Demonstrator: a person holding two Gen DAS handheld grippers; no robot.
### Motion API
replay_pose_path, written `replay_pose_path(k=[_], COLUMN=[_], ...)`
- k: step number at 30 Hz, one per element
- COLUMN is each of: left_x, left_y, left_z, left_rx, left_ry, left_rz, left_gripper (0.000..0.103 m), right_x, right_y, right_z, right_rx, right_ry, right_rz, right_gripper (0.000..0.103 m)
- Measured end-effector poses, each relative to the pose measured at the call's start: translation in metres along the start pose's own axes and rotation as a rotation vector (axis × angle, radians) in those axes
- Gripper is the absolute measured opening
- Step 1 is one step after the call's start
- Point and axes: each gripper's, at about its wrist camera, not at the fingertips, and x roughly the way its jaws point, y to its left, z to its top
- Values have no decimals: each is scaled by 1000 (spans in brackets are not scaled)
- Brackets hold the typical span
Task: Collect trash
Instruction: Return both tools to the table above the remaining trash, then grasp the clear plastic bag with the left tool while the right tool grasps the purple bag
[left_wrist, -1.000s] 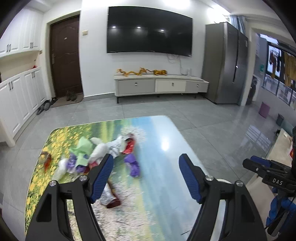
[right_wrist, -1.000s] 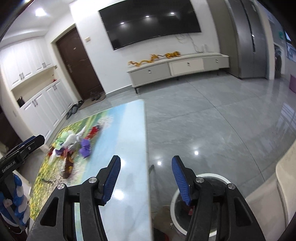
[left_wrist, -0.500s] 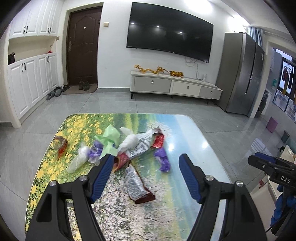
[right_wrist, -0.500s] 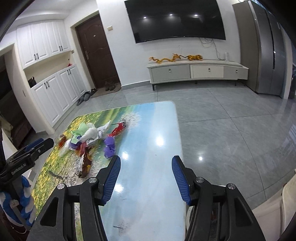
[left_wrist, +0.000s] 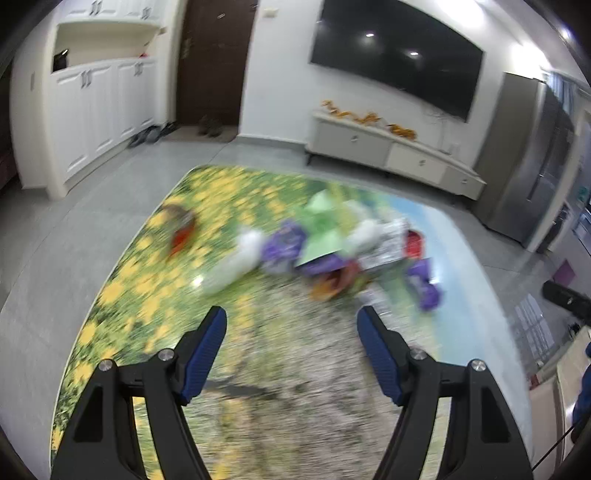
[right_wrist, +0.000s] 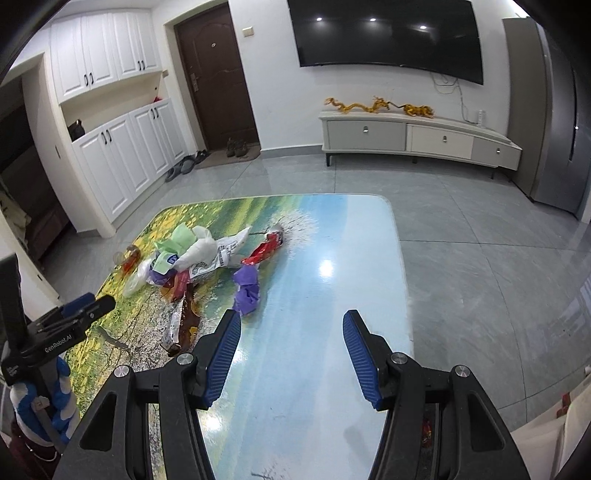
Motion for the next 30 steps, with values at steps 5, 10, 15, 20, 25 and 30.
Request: replay_pose_path(k=[5, 10, 15, 20, 25, 30], left_x=[9, 19, 38, 73, 105, 113], left_y=[46, 75, 76, 62, 59, 54], left_z=[-11, -10, 6, 26, 36, 39], left_rx=[-71, -91, -24, 70, 94, 130], left_ry=[34, 66, 86, 122, 157, 162], left_rz=[49, 59, 42, 17, 18, 6], left_gripper=[72, 72, 72, 71, 64, 39], right_x=[29, 61, 95, 126, 152, 168], right_y=[12, 26, 33, 37, 36, 37], right_z=[8, 14, 17, 23, 27, 25], right_rx=[-32, -74, -86, -103, -92, -100], right_ry=[32, 70, 117, 150, 183, 211], right_rz=[38, 75, 100, 103, 105, 94], right_gripper=[55, 55, 55, 55, 55, 51])
